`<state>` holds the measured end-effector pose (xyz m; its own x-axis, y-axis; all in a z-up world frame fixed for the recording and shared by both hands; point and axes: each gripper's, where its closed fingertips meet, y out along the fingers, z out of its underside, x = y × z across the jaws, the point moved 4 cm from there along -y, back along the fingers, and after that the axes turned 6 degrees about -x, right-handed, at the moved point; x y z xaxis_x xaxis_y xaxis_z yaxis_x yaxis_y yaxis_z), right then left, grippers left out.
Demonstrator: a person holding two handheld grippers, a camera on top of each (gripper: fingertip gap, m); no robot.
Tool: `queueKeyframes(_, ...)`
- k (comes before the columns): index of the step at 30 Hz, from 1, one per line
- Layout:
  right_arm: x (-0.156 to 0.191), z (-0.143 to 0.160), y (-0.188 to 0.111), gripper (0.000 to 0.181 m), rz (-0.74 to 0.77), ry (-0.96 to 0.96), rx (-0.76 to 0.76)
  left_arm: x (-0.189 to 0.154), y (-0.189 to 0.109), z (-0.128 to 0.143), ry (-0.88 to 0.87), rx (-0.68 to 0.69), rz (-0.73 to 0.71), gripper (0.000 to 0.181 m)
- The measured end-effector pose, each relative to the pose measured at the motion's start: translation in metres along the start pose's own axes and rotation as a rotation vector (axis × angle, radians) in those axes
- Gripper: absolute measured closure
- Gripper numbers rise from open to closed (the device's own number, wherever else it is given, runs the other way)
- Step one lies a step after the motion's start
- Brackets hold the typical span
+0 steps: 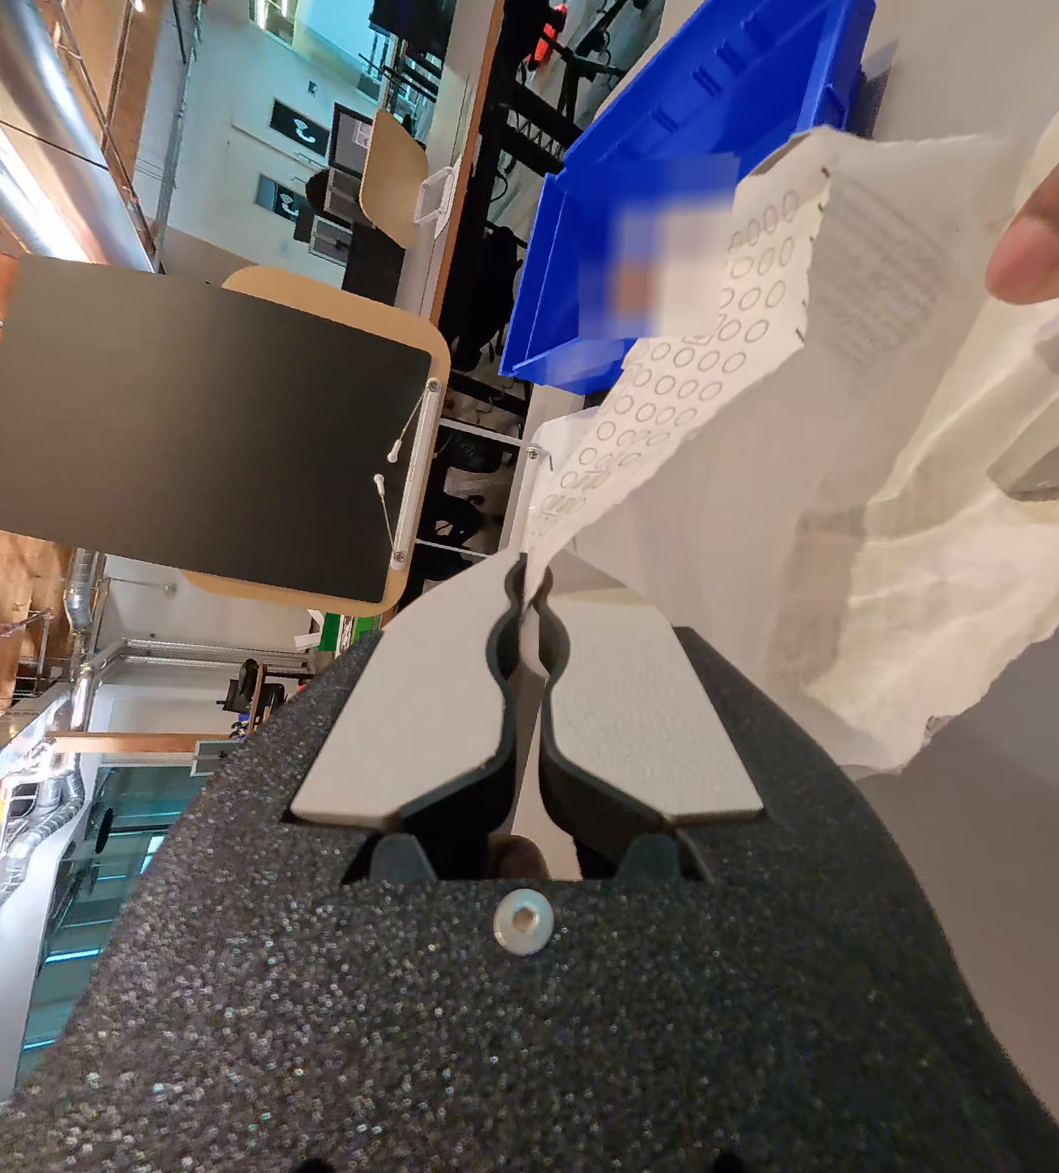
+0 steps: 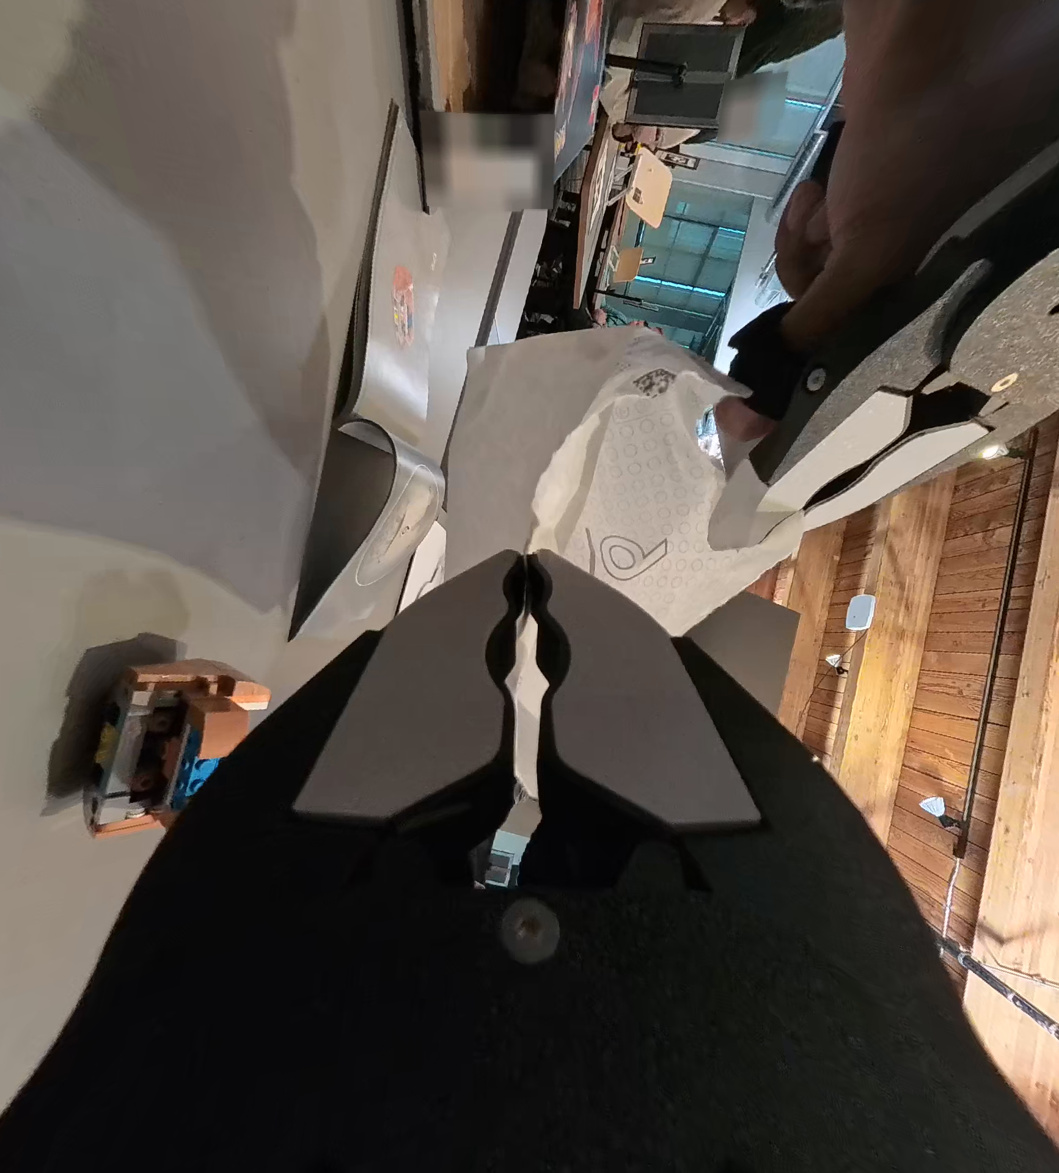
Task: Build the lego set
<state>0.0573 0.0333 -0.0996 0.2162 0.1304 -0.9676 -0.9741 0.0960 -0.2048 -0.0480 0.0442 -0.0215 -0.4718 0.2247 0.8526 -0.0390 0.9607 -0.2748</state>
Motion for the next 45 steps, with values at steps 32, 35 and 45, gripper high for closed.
queueKeyframes(32,-0.105,0.331,-0.089,0.181,0.290,0.373,0.515,-0.049,0.014,-0.001,-0.637,-0.418,0.311,0.147)
queueKeyframes(35,-0.076,0.420,-0.112,0.181,0.144,0.721,0.689,-0.085,0.024,0.010,-0.690,-0.429,0.372,0.147)
queueKeyframes(45,0.122,0.557,-0.121,0.181,-0.008,1.655,0.914,-0.134,0.044,0.036,-0.756,-0.420,0.425,0.149)
